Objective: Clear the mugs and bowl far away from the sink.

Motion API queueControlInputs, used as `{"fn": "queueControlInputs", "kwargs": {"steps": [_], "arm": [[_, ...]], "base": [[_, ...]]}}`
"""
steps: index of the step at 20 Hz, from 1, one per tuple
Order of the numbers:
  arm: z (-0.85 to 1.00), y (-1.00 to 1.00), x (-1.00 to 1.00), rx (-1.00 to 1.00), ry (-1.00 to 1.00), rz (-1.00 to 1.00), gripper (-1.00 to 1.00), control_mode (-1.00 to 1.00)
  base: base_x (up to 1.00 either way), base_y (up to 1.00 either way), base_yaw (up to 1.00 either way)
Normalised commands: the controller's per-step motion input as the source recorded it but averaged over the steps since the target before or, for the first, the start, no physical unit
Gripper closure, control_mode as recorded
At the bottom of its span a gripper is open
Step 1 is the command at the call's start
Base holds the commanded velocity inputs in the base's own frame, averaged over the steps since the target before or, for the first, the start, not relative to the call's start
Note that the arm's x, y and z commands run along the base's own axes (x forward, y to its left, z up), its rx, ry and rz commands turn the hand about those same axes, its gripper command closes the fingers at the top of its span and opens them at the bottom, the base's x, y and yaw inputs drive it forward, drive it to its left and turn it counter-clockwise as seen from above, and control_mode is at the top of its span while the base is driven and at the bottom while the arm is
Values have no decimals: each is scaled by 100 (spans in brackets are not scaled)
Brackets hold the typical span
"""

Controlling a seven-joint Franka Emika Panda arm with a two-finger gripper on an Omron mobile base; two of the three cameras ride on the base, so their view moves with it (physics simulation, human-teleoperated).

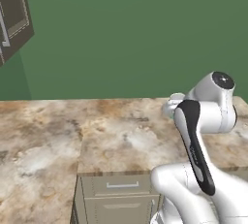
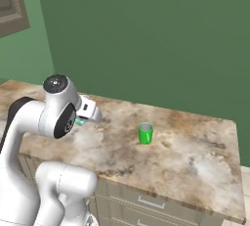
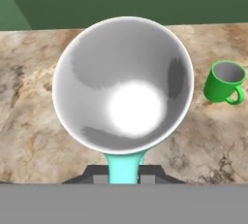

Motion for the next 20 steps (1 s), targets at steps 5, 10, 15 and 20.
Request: {"fn": "queueControlInputs", "kwargs": {"steps": [5, 10, 15, 20], "arm": [[-54, 0, 35, 0, 0, 9, 100, -100], [-51, 0, 39, 0, 0, 7, 100, -100], [-33, 0, 29, 0, 0, 2, 100, -100], [-21, 0, 26, 0, 0, 0, 100, -100]], "base": [[0, 0, 0], [0, 0, 0], [0, 0, 0], [0, 0, 0]]}}
